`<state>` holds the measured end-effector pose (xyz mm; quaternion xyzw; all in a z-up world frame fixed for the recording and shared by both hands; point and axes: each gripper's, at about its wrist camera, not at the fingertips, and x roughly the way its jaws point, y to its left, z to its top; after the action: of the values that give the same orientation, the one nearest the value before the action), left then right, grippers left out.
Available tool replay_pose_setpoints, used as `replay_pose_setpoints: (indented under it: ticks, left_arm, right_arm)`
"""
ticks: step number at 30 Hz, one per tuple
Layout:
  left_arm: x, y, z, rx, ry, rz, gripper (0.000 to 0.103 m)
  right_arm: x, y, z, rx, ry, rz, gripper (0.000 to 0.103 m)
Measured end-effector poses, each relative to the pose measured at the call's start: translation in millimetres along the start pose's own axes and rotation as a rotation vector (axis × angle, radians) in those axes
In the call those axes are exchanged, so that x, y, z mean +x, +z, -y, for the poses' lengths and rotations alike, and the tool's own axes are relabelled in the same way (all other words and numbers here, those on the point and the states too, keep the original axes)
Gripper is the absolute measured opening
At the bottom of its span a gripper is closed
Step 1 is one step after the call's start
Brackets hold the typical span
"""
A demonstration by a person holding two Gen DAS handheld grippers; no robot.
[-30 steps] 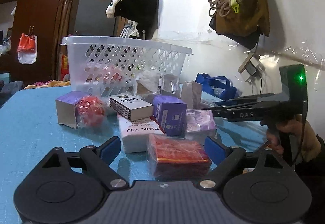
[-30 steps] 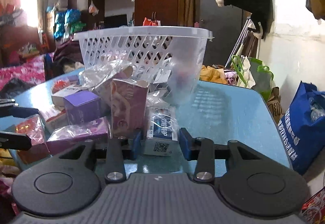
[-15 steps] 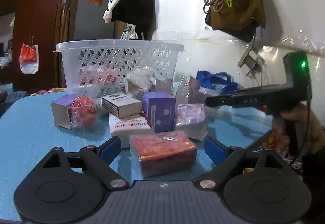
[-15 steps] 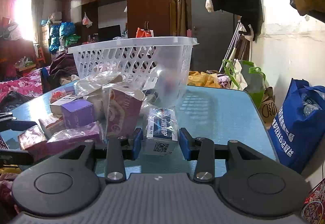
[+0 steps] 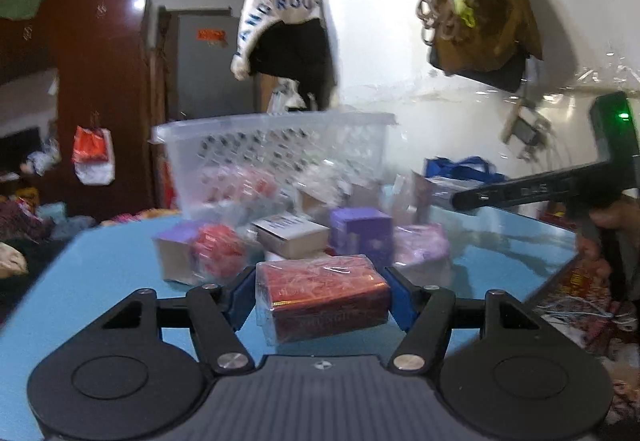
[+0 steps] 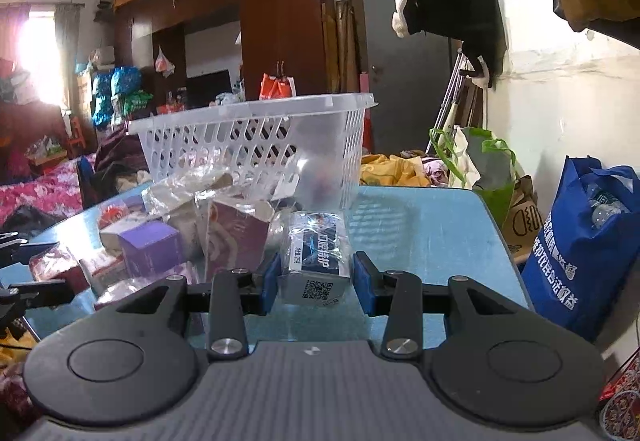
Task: Organize objects
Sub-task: 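Carry both boxes over the white basket and release them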
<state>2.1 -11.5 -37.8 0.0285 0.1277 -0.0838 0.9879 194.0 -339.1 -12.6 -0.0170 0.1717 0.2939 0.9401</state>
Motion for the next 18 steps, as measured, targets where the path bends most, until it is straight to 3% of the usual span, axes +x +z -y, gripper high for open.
replay_pose_setpoints:
  ticks: [7, 18]
  left_arm:
    - [1, 5, -34, -0.062, 0.089, 0.025, 0.069]
    - [0, 22, -54, -0.105, 0.106, 0.094, 0.069]
  right_arm:
    - [-3, 1, -5, 0.001, 0.014, 0.037, 0.043]
    - [-16, 15, -14, -0.008, 0.035, 0.127, 0.043]
